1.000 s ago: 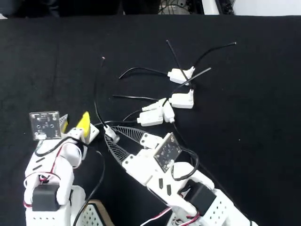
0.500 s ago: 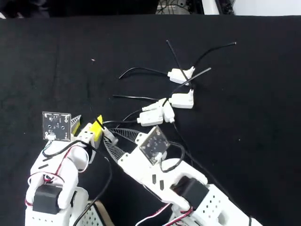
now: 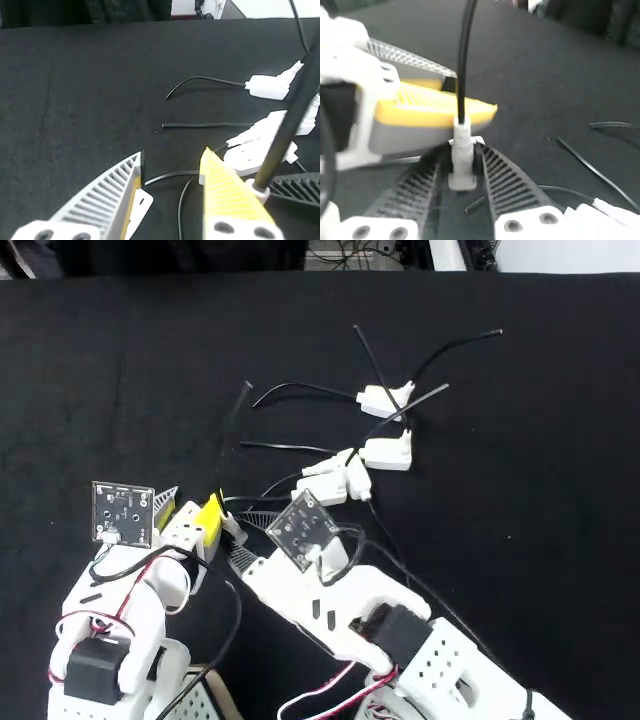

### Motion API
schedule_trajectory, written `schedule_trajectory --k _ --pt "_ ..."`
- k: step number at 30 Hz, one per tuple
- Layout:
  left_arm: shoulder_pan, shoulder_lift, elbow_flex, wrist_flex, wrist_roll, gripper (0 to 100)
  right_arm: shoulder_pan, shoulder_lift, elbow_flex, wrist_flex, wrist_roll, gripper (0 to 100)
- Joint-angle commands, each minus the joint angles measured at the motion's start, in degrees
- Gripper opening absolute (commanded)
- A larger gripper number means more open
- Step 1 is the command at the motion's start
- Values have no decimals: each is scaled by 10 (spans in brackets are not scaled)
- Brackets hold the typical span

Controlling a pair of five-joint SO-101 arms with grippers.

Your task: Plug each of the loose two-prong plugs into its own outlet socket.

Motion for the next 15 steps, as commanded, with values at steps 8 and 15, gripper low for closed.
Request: schedule_trajectory --k 8,15 --pt "51 -4 -40 32 -35 195 -8 58 -44 -36 -4 12" --pt "-84 -4 -68 62 -47 195 -6 72 -49 -36 -4 12"
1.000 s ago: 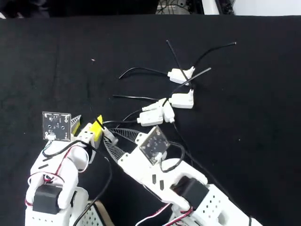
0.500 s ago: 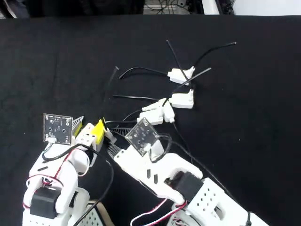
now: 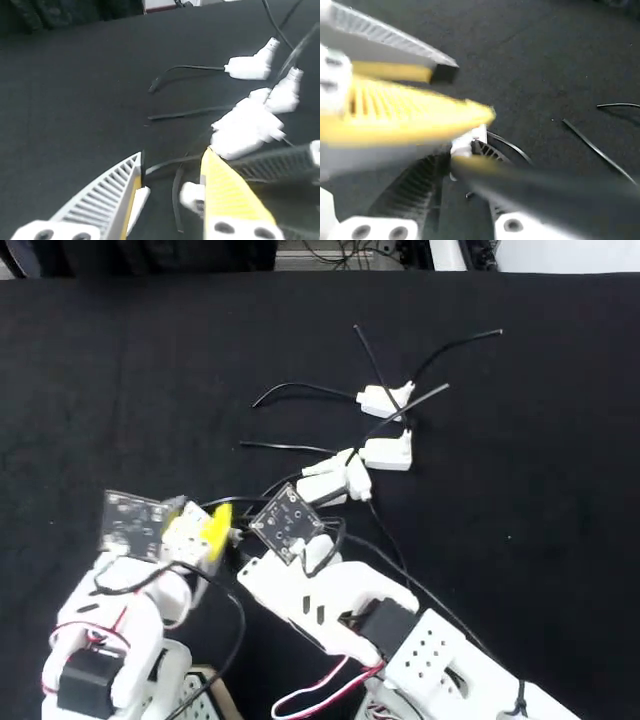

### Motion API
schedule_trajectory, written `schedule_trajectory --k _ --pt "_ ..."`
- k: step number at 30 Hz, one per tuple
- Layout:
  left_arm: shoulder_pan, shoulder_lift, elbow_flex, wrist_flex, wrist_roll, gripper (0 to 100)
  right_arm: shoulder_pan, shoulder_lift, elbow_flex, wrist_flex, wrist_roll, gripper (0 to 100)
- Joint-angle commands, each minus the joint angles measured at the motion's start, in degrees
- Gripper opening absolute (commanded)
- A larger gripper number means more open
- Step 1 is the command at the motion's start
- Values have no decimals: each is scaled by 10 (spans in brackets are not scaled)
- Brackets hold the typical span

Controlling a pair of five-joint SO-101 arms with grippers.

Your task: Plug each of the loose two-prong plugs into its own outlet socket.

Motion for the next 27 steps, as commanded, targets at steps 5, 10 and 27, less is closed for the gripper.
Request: schedule_trajectory --k 5,10,27 --pt "-309 -1 -11 11 -8 195 -5 30 -61 -16 -4 12" --pt "-440 -1 49 7 -11 195 -4 159 -129 -16 -4 12" --pt "-456 -1 178 -37 -93 195 -4 503 -218 -224 0 12"
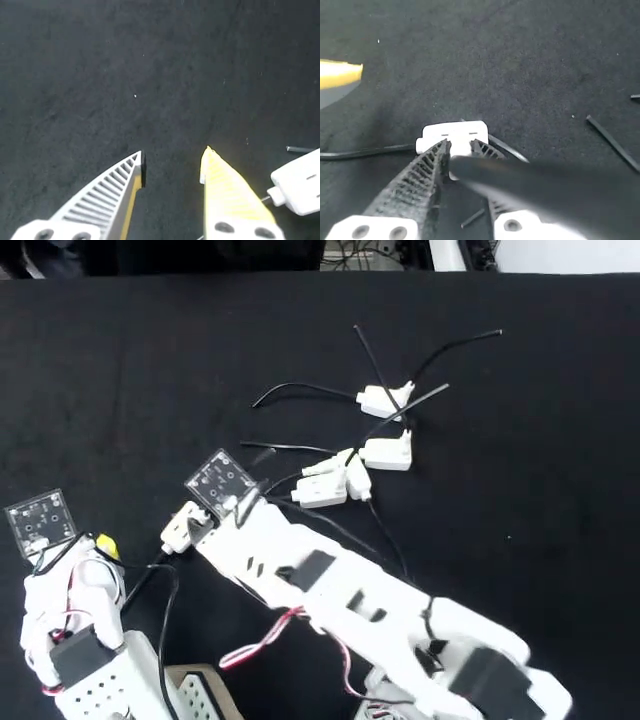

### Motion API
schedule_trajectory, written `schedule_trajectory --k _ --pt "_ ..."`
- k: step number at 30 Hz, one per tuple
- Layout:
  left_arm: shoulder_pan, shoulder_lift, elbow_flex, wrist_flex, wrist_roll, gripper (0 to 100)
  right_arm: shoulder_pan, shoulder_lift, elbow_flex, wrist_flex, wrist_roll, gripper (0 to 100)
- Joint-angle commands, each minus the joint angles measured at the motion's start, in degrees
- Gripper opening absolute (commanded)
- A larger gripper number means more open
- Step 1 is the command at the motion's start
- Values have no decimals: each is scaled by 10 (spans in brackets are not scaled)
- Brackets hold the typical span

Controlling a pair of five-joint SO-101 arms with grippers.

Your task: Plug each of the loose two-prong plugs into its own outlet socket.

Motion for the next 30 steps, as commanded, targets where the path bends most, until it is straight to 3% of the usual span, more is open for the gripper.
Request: schedule_trajectory --k 1,13,22,30 --pt "-8 -3 -2 -11 -4 195 -4 39 -59 -19 1 12" --pt "-7 -2 5 -12 -4 195 26 169 -150 -19 1 12" --pt "-7 -2 5 -12 -4 195 24 175 -150 -13 1 12" --pt "-7 -2 5 -12 -4 195 25 180 -220 126 -3 12"
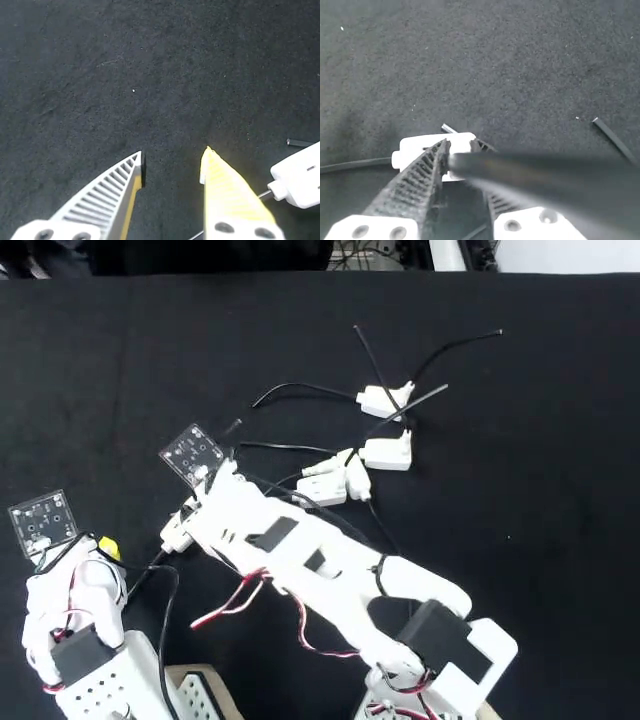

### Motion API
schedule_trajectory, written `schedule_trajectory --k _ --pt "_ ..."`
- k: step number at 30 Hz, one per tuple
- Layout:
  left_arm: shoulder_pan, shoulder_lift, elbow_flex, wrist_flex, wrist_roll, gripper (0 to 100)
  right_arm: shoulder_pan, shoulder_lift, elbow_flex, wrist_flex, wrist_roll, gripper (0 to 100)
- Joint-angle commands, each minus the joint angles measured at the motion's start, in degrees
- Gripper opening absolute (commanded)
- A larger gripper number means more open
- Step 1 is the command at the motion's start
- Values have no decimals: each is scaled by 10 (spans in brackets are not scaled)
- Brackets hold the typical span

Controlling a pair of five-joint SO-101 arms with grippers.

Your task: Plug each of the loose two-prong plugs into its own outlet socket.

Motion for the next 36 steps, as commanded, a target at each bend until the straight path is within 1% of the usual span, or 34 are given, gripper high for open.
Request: schedule_trajectory --k 1,9,13,16,19,23,26,32,34,36 --pt "-7 -3 -3 -12 -4 195 9 -1 -50 47 -4 12" --pt "-6 -3 -3 -12 -4 195 7 4 -50 50 -4 12" --pt "-6 -3 -3 -12 -4 195 -5 54 -71 54 -4 12" --pt "-7 -3 -3 -12 -4 195 -13 91 -106 88 -1 12" --pt "-7 -3 -3 -12 -4 195 -15 94 -124 122 -1 12" --pt "-6 -3 -3 -12 -4 195 -13 94 -125 132 1 12" --pt "-7 -3 -3 -12 -4 195 10 94 -125 132 19 12" --pt "-3 -3 -2 -12 -4 195 84 94 -144 133 21 12" --pt "-2 -3 4 -17 -4 197 94 94 -144 133 40 12" --pt "-2 -3 18 -38 -4 198 96 94 -141 133 59 15"
